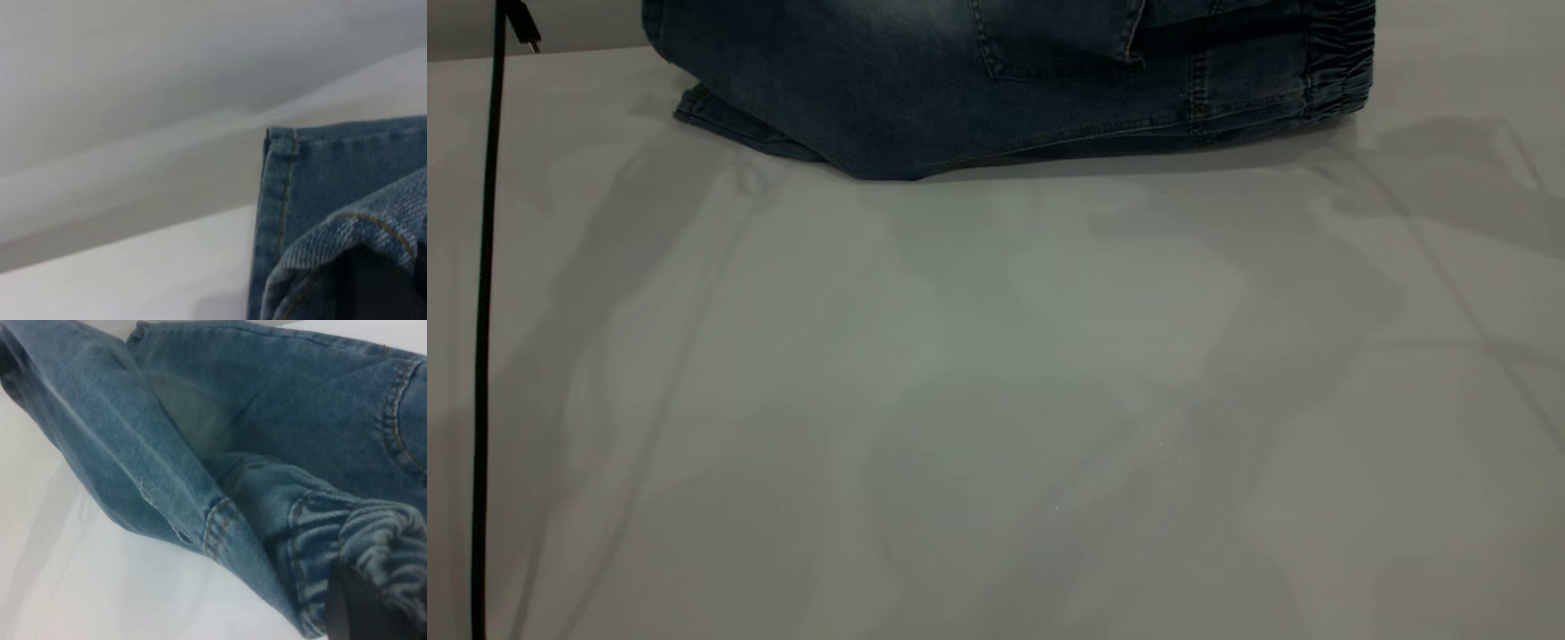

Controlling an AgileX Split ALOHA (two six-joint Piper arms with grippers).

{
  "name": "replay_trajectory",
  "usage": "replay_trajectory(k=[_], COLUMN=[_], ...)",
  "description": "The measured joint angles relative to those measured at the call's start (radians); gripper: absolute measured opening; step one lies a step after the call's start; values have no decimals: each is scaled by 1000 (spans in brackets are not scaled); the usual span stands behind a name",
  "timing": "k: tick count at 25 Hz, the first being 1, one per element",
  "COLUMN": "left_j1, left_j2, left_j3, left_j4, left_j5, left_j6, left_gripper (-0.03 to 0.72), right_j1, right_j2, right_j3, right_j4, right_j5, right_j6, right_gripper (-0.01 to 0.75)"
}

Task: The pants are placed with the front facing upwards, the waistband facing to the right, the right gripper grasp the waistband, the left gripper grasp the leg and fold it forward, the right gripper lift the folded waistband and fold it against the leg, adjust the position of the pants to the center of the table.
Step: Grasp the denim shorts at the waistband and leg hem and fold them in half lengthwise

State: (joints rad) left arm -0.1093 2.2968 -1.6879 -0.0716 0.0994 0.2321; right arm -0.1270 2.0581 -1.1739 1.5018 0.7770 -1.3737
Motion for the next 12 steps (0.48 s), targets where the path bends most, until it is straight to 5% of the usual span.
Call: replay_trajectory(k=[12], left_j1=[-2], left_j2=[0], left_j3=[0], left_j4=[0], left_j5=[1], left_j6=[0], left_gripper=[49], right_j1=[0], right_j2=[1], right_j3=[-1], right_j4=[-2], right_j5=[-8], right_j6=[2], right_gripper=[58])
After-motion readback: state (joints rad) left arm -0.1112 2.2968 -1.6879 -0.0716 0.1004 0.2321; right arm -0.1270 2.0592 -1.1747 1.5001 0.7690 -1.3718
